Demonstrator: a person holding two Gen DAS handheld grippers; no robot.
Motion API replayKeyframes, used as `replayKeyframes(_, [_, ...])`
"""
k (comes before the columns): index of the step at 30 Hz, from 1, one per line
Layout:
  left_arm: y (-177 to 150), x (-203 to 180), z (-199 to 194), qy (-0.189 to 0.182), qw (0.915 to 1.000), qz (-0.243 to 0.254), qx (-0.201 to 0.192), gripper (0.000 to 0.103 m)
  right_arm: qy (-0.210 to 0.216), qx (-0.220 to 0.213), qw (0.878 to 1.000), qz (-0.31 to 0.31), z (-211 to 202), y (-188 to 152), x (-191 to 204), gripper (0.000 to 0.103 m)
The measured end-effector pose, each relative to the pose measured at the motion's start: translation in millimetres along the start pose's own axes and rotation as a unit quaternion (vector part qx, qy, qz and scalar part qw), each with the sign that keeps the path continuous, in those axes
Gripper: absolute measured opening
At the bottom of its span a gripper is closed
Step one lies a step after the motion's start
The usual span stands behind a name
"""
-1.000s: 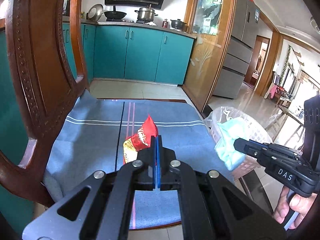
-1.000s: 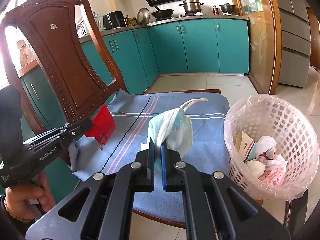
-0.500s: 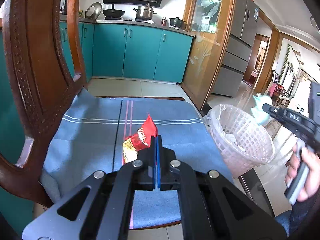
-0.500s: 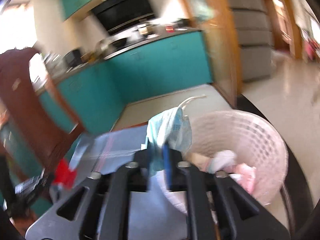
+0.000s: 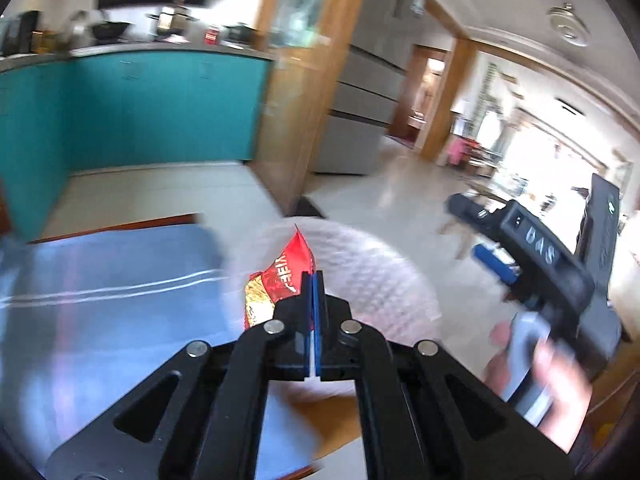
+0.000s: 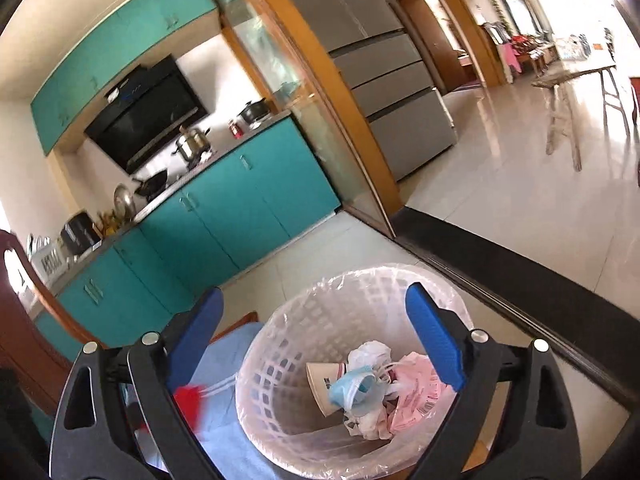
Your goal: Collect trash
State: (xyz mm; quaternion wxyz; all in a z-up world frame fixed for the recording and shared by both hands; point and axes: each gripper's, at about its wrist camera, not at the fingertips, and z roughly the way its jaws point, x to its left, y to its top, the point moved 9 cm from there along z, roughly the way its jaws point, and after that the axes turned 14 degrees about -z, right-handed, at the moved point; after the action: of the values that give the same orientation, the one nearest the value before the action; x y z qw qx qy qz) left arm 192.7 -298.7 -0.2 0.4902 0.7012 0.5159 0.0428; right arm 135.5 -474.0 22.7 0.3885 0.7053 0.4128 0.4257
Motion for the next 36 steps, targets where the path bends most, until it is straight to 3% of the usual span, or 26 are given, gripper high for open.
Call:
replayKeyframes(1, [0.9,-10.8,14.9,-0.004,0.9999,0.005,0.009,0.034,-0.004,-0.008,1.0,0.009,-2.3,2.9,-5.1,0.09])
replayKeyframes(2, [2.4,-11.8,20.7,0.008,1.0,0.005,0.003,0.077,-0.005,-0.013,1.0,0.014,-4.9,4.4,-8.8,0.09])
replayKeyframes(3, [5.0,-7.7,22.9,0.031,0.9994,-0.002,-0.013,0.089,-0.007,-0.017,1.0,0.017,-6.0,4.5,-11.6,0.09])
replayKeyframes(4, [7.9,1.2,19.3,0.05,0.9981,-0.016,-0.033,0.092,-0.01,-0.02,0.999,0.023,-6.9,5.4,-15.1,0.09])
replayKeyframes(7, [3.9,27.5,5.0,0.068,0.9964,-0.038,-0.034,0.095,-0.005,-0.014,1.0,0.023,-4.8,4.2,-15.2,0.09])
replayKeyframes(12, [0.9,97.9,-59.3,0.154,0.9845,-0.034,-0.076,0.099,0.016,0.009,1.0,-0.024,-0.2,-5.7,16.3,0.09])
replayKeyframes(14, [-4.7,134.5,-98.2,0.194,0.9757,-0.043,-0.093,0.099,0.032,0.028,0.997,-0.065,3.0,-16.4,44.6,0.09])
replayKeyframes(21, [-28.1,210.8,-178.9,0.269,0.9512,-0.097,-0.115,0.1,0.077,0.092,0.97,-0.211,-3.0,-79.5,152.1,0.091])
replayKeyframes(25, [-33.5,225.8,-189.0,0.311,0.9374,-0.085,-0.13,0.1,0.073,0.103,0.961,-0.245,-12.6,-103.3,180.5,0.093])
replayKeyframes(30, [-44.4,237.2,-184.0,0.306,0.941,-0.099,-0.106,0.1,0.067,0.101,0.954,-0.275,-21.7,-119.0,197.6,0.096])
replayKeyframes(36, [-39.8,232.2,-186.1,0.3,0.9411,-0.108,-0.112,0.1,0.069,0.11,0.953,-0.274,-22.1,-132.8,201.9,0.096])
